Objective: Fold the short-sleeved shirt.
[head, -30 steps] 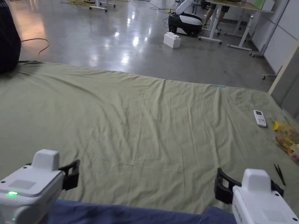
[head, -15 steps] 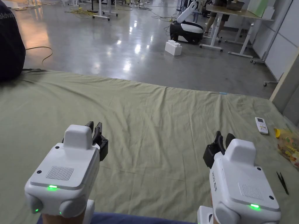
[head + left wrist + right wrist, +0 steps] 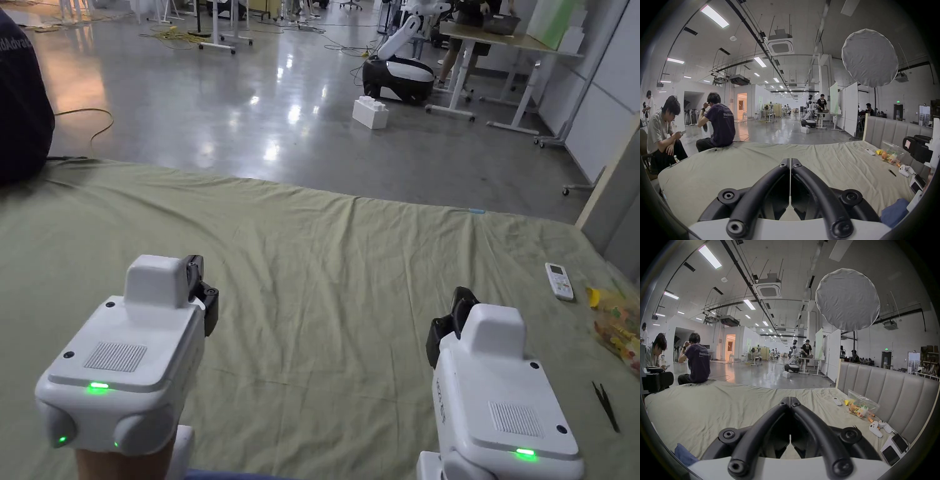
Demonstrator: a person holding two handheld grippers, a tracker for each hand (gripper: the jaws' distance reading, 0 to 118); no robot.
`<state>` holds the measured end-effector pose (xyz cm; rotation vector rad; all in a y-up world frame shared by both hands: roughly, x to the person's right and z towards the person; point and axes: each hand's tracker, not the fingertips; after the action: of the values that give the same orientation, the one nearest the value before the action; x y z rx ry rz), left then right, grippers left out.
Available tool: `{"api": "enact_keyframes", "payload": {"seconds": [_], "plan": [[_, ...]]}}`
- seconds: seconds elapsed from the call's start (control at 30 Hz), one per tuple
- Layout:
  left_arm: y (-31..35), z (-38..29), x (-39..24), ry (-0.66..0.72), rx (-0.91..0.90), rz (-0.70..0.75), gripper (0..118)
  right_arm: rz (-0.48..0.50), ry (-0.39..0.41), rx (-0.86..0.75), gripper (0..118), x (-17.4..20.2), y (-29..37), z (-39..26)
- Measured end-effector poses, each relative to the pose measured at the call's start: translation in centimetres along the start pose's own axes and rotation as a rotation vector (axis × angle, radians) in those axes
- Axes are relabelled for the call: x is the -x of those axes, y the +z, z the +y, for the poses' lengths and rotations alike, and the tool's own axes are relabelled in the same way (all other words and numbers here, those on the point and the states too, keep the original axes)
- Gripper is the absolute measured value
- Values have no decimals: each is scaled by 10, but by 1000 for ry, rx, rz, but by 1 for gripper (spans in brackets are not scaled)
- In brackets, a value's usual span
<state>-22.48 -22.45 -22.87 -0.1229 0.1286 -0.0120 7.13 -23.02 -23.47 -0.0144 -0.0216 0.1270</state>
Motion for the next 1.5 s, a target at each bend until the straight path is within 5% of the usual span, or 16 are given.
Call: {"api": "enact_keyframes", "payload": {"seconds": [0.2,0.43,0.5,0.6,0.67,1.1,1.3,1.5], "plan": [[-3,-2,27,-14,63,-12,1,9,7,18,0,1,-5,-3],[-4,-40,104,115,374,-89,3,22,25,68,0,-1,-11,-15],[-2,-58,125,126,458,-104,17,23,24,93,0,0,-12,-20],[-1,-85,153,102,602,-126,69,27,27,113,0,1,-13,-26],[0,-104,168,123,667,-139,84,34,33,129,0,3,-14,-30],[-6,-208,227,663,900,-483,88,44,43,194,0,12,-13,-38],[-17,-225,246,953,847,-581,88,46,60,207,0,16,-9,-41],[-5,-221,207,890,848,-693,86,40,57,232,0,16,-6,-43]]}}
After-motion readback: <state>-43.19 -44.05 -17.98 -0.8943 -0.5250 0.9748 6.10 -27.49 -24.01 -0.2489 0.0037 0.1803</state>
